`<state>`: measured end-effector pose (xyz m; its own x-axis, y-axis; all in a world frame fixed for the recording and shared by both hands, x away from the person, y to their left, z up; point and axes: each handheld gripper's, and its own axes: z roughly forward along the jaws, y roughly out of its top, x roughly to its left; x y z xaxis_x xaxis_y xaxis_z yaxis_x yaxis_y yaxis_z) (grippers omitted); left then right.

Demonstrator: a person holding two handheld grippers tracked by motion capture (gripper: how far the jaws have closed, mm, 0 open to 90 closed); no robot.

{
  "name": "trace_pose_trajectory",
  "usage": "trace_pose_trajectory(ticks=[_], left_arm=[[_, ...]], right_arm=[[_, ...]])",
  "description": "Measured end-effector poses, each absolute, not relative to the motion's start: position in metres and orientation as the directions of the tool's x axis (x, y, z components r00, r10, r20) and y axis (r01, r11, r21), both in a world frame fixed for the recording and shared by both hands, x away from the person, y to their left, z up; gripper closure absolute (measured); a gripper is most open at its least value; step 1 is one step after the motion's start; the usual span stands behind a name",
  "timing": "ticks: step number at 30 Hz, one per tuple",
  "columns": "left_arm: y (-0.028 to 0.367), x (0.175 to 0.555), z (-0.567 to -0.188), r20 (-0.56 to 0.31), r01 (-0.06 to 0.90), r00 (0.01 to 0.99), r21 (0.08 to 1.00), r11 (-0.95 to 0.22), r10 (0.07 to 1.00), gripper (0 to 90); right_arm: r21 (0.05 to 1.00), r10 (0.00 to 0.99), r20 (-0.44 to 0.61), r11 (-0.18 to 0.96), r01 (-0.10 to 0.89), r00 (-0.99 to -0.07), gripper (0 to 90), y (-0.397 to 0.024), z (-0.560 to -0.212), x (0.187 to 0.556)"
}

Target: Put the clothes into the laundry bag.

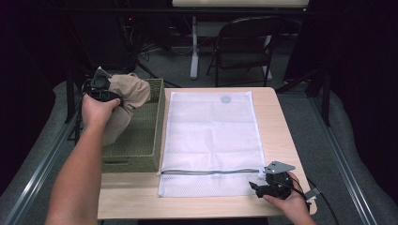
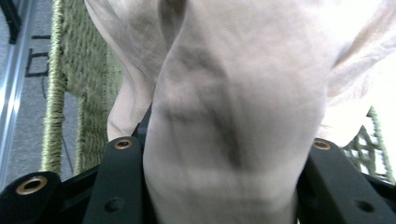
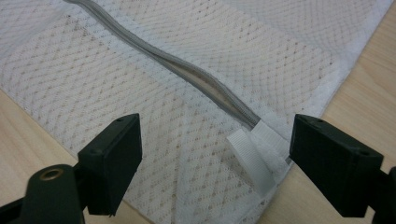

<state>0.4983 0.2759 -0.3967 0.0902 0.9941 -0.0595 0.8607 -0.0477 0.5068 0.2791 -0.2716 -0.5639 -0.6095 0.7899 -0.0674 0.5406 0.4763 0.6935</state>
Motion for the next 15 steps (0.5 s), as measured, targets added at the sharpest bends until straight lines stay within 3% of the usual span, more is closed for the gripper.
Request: trace_pose_trajectory(ticks=[10,15], left_arm=[[0.266,0.486,-0.377,-0.056,0.847,0.145,0.523,-0.095,0.988,53.2],[0.263,0.474,-0.365,-0.067,0.844,0.173,0.524,-0.113,0.983,53.2]], right_arm=[[0.702,0.78,-0.071,0.482,0.525,-0.621,25.5,-0.269,-0.562,0.282],[0.709,0.797,-0.01,0.432,0.558,-0.604,38.5,-0.272,-0.556,0.285]])
